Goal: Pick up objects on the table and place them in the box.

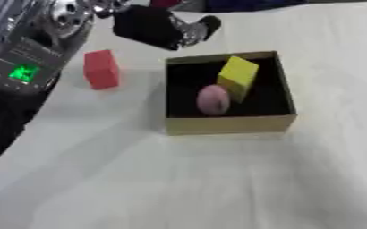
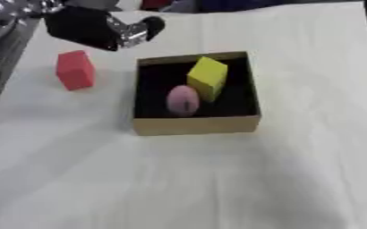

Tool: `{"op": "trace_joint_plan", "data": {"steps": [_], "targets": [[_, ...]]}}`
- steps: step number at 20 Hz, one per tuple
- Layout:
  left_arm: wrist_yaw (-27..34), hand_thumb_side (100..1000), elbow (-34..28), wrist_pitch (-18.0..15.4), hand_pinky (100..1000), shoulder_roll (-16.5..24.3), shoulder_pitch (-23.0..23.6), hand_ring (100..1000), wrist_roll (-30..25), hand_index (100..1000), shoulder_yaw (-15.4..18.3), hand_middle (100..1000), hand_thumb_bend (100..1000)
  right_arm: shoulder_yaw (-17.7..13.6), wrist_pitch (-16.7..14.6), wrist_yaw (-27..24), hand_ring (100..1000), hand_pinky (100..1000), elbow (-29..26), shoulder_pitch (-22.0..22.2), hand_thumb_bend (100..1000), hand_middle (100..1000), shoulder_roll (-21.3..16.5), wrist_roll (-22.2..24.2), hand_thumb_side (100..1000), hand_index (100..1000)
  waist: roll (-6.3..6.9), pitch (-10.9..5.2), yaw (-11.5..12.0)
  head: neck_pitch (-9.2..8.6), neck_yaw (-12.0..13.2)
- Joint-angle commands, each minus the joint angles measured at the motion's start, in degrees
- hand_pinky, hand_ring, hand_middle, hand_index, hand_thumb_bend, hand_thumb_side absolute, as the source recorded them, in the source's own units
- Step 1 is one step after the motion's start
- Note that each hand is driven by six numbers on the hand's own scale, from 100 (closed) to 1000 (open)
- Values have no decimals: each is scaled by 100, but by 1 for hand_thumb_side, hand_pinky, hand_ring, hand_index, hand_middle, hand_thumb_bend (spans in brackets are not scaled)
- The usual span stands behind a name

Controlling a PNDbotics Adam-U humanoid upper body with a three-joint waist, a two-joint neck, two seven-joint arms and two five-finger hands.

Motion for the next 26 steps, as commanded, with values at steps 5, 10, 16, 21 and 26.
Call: {"op": "trace_joint_plan", "data": {"steps": [5,10,16,21,26], "targets": [[-482,804,43,-118,770,723,288,843,-498,907,295,789,574,-52,-37,0,852,973,-105,-114,100,623,-39,-45,765,710,-76,-163,28,-43,2],[-674,780,399,-349,803,836,395,870,-674,916,383,812,604,-56,-48,2,852,972,-109,-113,100,623,-14,-62,765,710,-106,-174,37,-133,-1],[-702,692,942,-605,823,840,405,882,-888,937,491,831,577,-58,-43,1,852,973,-117,-107,100,623,0,-66,766,711,-120,-174,48,-206,-15],[-787,636,1343,-681,831,818,379,897,-1036,983,506,863,516,-58,-34,2,851,973,-117,-116,100,619,-8,-54,766,711,-121,-148,42,-242,-21],[-1110,665,1669,-812,858,827,369,921,-1044,1000,461,892,662,-56,-35,5,851,974,-98,-141,100,618,-31,-42,766,710,-116,-108,36,-265,-12]]}}
